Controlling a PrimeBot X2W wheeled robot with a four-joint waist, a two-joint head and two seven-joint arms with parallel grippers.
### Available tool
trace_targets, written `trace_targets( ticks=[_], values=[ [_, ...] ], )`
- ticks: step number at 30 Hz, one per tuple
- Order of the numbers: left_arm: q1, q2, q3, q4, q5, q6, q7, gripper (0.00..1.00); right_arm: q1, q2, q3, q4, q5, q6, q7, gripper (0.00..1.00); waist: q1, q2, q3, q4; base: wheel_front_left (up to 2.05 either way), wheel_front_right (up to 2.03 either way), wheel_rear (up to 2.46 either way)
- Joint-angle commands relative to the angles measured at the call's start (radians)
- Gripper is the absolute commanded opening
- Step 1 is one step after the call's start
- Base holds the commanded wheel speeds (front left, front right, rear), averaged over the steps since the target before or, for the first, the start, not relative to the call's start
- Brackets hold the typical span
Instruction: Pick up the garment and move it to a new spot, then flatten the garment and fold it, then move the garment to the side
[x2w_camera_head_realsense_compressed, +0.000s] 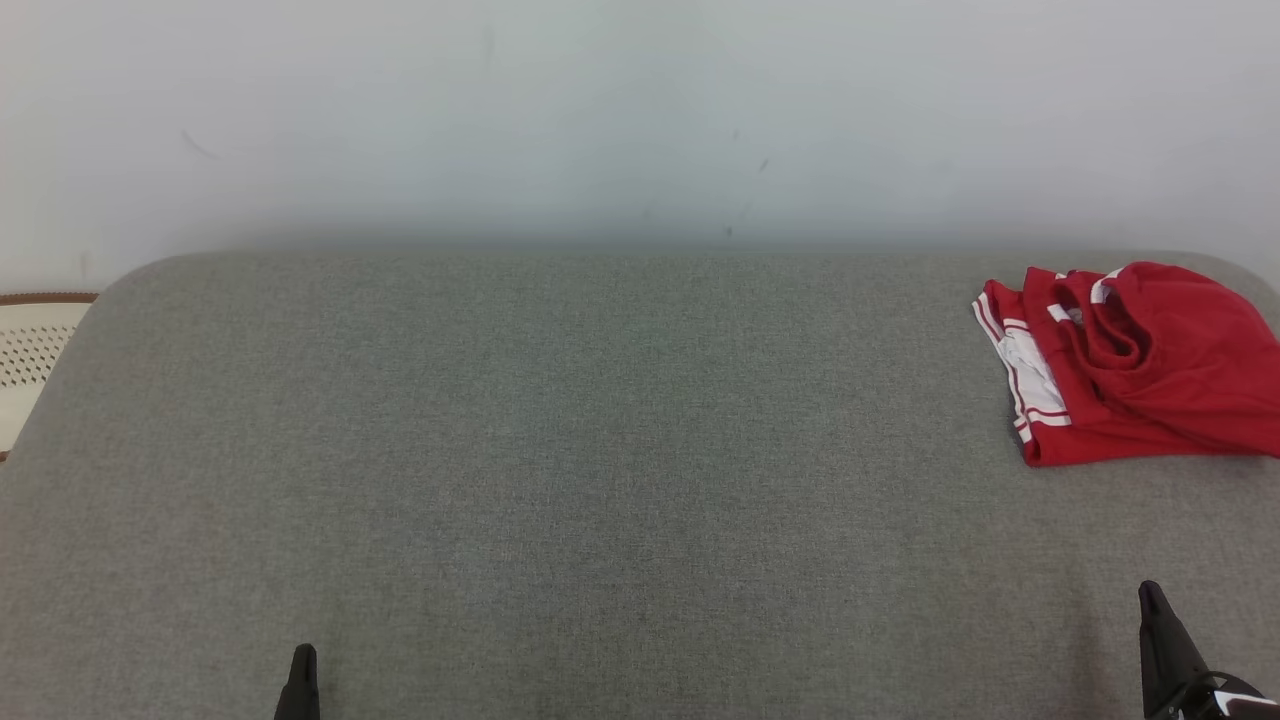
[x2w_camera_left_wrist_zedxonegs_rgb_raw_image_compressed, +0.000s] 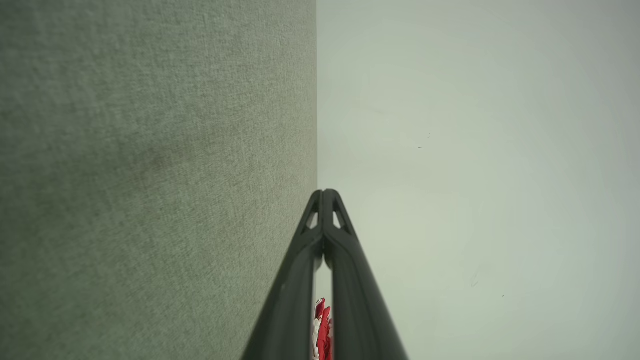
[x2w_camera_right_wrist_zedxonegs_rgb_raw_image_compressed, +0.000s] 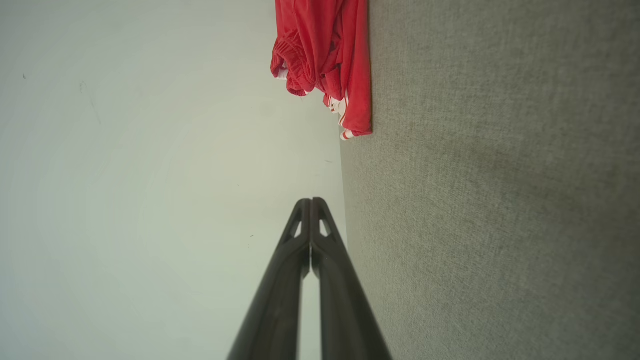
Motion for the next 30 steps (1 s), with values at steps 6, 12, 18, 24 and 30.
trace_targets(
  ticks=[6, 12, 18, 24, 30],
  values=[
    [-0.005, 0.0, 0.003, 0.002, 0.003, -0.003, 0.005, 0.0, 0.0, 0.002, -0.003, 0.002, -0.001, 0.0, 0.004, 0.0, 0.0, 0.0, 0.0, 0.0, 0.0, 0.0, 0.0],
    [-0.005, 0.0, 0.003, 0.002, 0.003, -0.003, 0.005, 0.0, -0.001, 0.003, -0.003, 0.002, -0.002, 0.0, 0.005, 0.0, 0.0, 0.0, 0.0, 0.0, 0.0, 0.0, 0.0],
    [-0.005, -0.001, 0.003, 0.002, 0.003, -0.003, 0.005, 0.0, -0.001, 0.004, -0.004, 0.002, -0.003, 0.0, 0.006, 0.0, 0.0, 0.0, 0.0, 0.0, 0.0, 0.0, 0.0],
    [-0.005, -0.001, 0.003, 0.002, 0.003, -0.003, 0.005, 0.0, -0.001, 0.004, -0.005, 0.002, -0.004, 0.0, 0.006, 0.0, 0.0, 0.0, 0.0, 0.0, 0.0, 0.0, 0.0],
    [-0.005, -0.001, 0.003, 0.002, 0.003, -0.003, 0.005, 0.0, 0.0, 0.005, -0.005, 0.002, -0.005, 0.0, 0.005, 0.0, 0.0, 0.0, 0.0, 0.0, 0.0, 0.0, 0.0]
  ],
)
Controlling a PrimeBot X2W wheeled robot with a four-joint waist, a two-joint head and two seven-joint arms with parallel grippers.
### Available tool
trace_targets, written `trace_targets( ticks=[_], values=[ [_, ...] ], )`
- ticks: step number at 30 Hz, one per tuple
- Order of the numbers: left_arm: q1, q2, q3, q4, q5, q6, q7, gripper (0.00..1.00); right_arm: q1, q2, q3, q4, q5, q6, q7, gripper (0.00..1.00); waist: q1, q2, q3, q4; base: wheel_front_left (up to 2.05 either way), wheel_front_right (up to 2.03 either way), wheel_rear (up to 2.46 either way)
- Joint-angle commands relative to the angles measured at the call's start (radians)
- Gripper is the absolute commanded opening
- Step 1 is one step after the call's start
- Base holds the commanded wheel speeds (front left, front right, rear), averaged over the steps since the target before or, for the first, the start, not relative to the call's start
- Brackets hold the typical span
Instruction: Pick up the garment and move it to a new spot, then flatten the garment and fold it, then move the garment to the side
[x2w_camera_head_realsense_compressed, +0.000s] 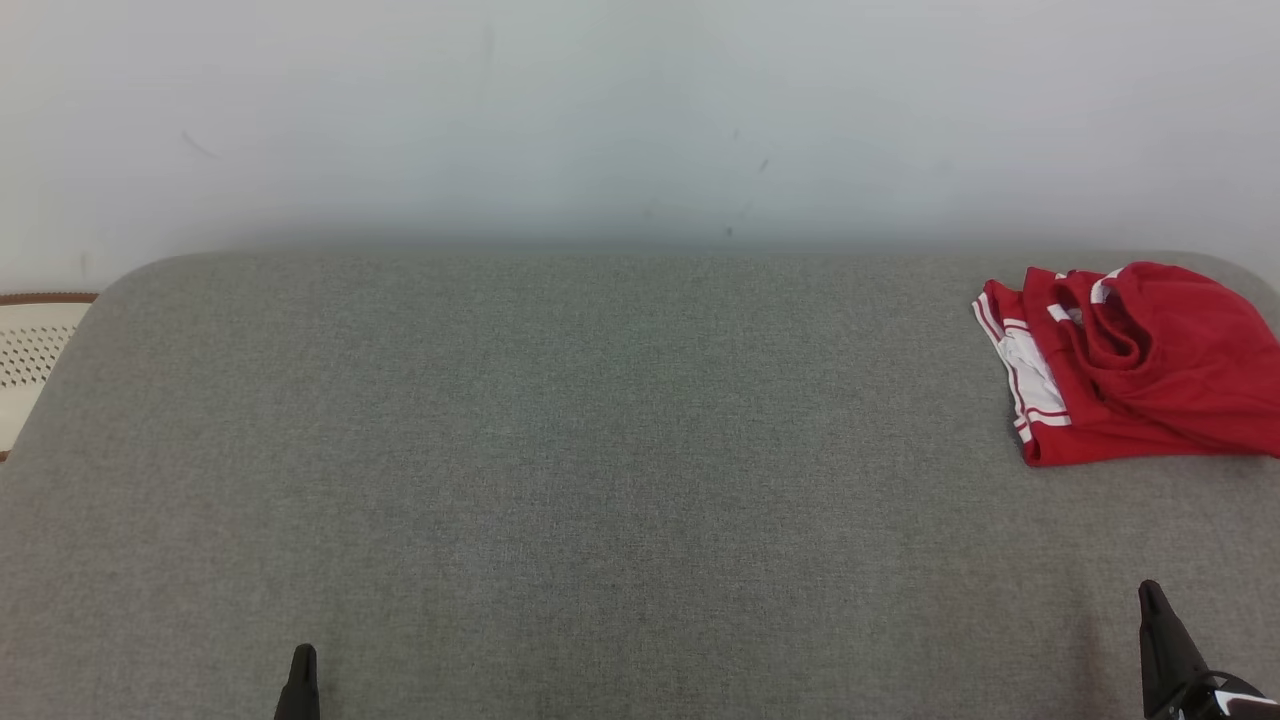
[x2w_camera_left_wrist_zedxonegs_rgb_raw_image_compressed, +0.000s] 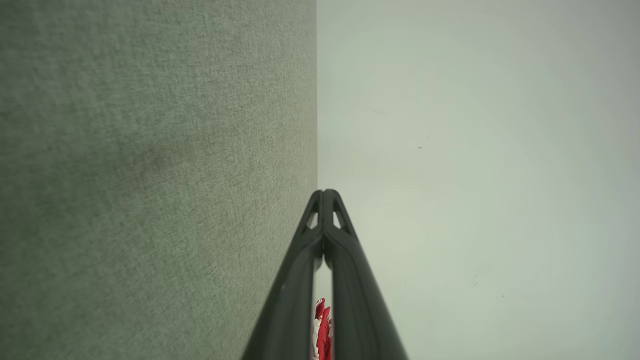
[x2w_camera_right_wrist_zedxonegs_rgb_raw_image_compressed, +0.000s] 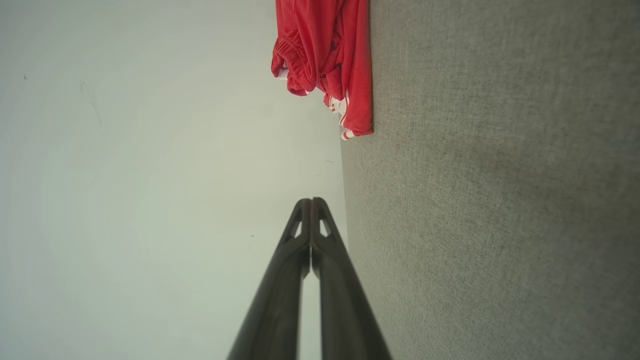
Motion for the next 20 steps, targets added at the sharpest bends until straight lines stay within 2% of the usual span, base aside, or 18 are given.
trace_targets(
  ticks=[1, 20],
  values=[
    [-0.005, 0.0, 0.002, 0.002, 0.003, -0.003, 0.005, 0.0, 0.001, 0.003, -0.002, 0.002, -0.005, 0.0, 0.002, 0.0, 0.0, 0.0, 0.0, 0.0, 0.0, 0.0, 0.0],
    [-0.005, 0.0, 0.003, 0.002, 0.003, -0.003, 0.005, 0.0, 0.001, 0.004, -0.003, 0.002, -0.006, 0.0, 0.003, 0.0, 0.0, 0.0, 0.0, 0.0, 0.0, 0.0, 0.0]
  ],
)
